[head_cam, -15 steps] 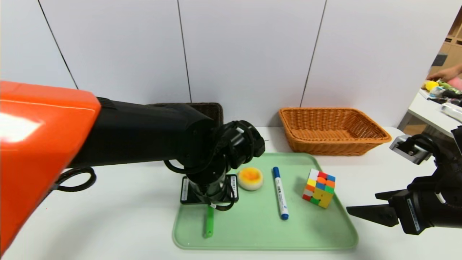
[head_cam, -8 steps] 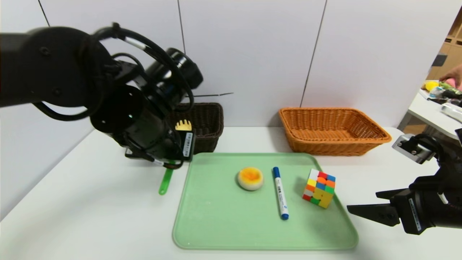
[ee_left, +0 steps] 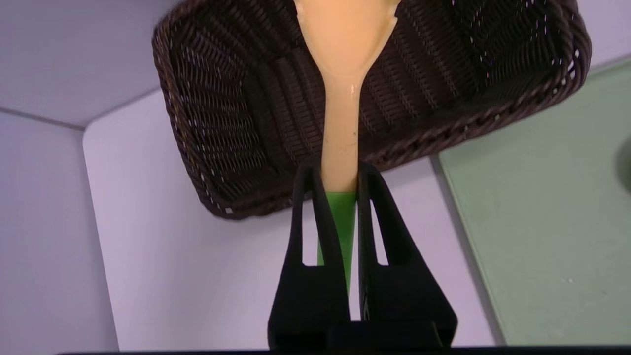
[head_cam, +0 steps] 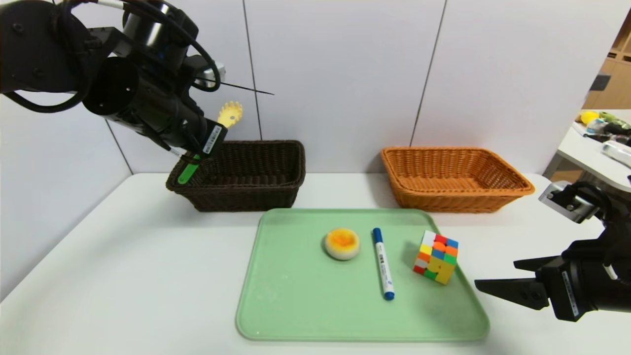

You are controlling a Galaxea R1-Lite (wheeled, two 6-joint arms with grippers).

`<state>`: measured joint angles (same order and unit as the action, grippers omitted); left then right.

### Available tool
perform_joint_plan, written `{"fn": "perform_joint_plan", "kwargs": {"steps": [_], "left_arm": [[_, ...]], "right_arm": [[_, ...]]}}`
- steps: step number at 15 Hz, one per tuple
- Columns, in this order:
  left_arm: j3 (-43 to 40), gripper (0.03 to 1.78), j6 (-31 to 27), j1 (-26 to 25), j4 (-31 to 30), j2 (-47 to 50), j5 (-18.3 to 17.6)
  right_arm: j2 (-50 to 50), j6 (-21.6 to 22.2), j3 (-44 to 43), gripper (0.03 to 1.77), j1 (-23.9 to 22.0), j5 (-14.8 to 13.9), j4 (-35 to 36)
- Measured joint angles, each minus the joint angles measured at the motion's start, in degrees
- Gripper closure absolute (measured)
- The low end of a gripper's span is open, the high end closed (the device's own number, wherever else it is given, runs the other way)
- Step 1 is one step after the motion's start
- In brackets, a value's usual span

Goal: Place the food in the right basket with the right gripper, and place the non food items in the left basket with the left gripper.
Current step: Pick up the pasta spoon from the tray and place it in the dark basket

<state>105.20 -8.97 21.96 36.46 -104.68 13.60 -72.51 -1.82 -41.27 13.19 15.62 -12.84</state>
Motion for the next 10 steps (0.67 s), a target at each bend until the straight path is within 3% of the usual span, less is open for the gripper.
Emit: {"fn": "perform_joint_plan", "kwargs": {"steps": [2,6,10], "left_arm": [[1.2,1.69,-7.5,-1.9,-3.6,-1.4,-5.1],[4.4,1.69,-22.2,-6.7,-4.4,-4.4,-18.2],[5.5,1.69,-36.4,-9.6,-6.6,-8.8,-26.4]], "right_arm": [[0.1,0.0,-0.1,0.10,0.1,0.0,0.0],[0.3,-0.2,-1.2,0.10,0.1,0.0,0.1],[1.3,-0.2,-1.1,0.10,0.3,0.2,-0.1]]}}
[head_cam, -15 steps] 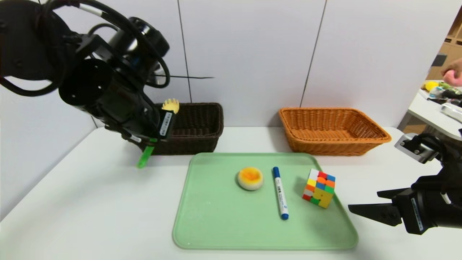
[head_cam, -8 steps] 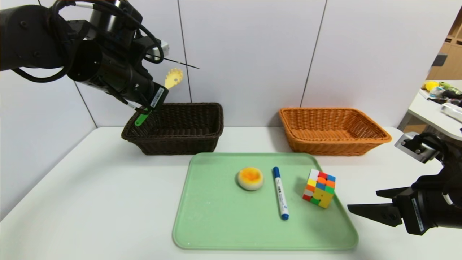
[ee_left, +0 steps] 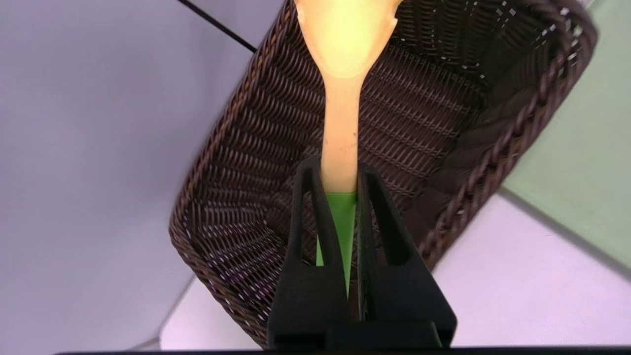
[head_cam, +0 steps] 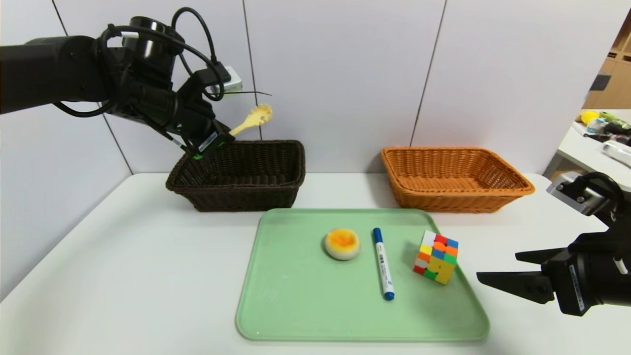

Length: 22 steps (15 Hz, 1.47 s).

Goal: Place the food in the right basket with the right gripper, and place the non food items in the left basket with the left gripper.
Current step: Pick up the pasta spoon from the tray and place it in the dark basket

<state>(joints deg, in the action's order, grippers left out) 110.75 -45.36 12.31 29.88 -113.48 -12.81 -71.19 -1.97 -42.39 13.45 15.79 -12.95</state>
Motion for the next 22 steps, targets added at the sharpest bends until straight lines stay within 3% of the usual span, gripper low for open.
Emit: {"fn": "perform_joint_plan", "kwargs": {"steps": [3,7,14,18,22], "left_arm": [[0.5,1.69,-10.0,-1.1,-1.1,-3.6,-3.4],[1.4,1.69,-15.7,-3.2,-1.4,-6.5,-6.5],[1.9,1.69,-16.2,-3.8,-3.9,-11.2,-6.7],[1.9,1.11,-15.5,-3.9,-4.0,-12.0,-6.6],[2.1,0.71,-10.3,-3.9,-3.8,-10.6,-6.7]], "right_arm": [[0.6,0.1,0.0,0.10,0.1,0.1,-0.1],[1.2,0.2,-0.4,0.10,1.2,0.2,-0.1],[1.2,0.2,-0.4,0.10,1.8,0.2,0.0],[1.1,0.2,-0.5,0.10,1.8,0.2,0.0],[1.1,0.2,-0.5,0.10,1.8,0.2,0.1]]}}
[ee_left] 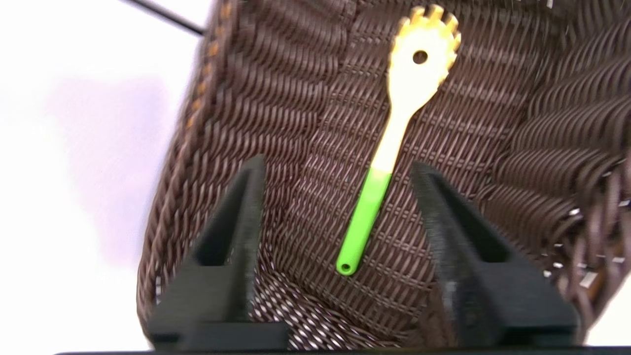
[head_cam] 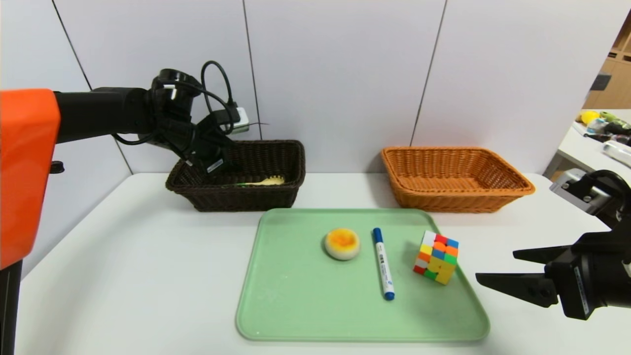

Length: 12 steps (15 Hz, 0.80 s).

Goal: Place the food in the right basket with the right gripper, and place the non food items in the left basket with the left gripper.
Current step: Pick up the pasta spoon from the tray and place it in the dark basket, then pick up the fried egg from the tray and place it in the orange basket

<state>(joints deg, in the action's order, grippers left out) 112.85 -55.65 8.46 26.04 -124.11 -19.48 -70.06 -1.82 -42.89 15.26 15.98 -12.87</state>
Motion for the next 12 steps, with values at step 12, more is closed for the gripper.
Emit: {"fn": "perform_joint_plan", "kwargs": {"steps": [12], "left_arm": [[-15.3,0.23,27.2,3.2,4.6,18.8,0.6]], "right_arm": [[1.4,0.2,-0.3,0.10,-0.1,-0.4,0.0]]}}
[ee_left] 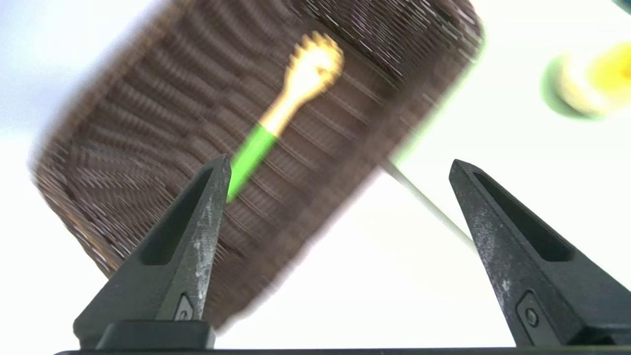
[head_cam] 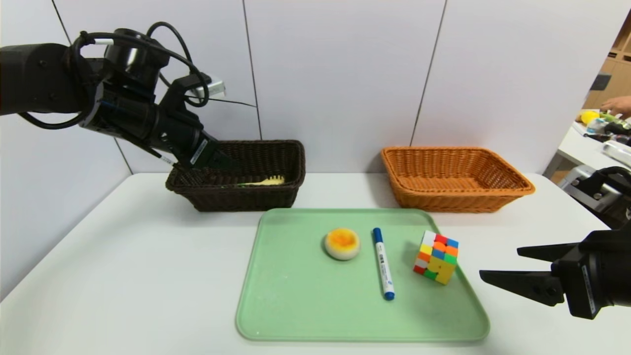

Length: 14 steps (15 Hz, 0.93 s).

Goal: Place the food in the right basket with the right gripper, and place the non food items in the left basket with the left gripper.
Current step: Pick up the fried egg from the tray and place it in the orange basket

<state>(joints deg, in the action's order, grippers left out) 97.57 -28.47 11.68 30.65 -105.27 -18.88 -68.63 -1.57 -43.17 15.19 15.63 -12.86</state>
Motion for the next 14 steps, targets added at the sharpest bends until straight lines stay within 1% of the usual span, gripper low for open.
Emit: {"fn": "perform_joint_plan", "kwargs": {"steps": [2,4,8,10,14], "left_arm": [[-7.4,0.21,0.5,0.2,-0.1,4.8,0.1],[-14.9,0.18,2.8,0.3,-0.3,10.0,0.1],[-26.4,0.15,12.8,0.4,-0.5,18.8,0.2],[-30.2,0.14,15.0,0.4,-0.5,21.4,0.4],[-34.7,0.14,15.5,0.4,-0.5,24.6,0.5]], "right_arm": [[0.3,-0.1,-0.5,0.10,0.0,0.0,0.0],[-0.4,-0.3,-2.0,0.10,0.0,0.0,0.0],[-4.7,-0.6,-6.1,0.10,0.7,0.2,0.0],[-7.8,-0.6,-9.4,0.10,2.4,0.0,-0.1],[-15.3,-0.6,-17.5,0.10,7.8,-0.3,-0.8]]}}
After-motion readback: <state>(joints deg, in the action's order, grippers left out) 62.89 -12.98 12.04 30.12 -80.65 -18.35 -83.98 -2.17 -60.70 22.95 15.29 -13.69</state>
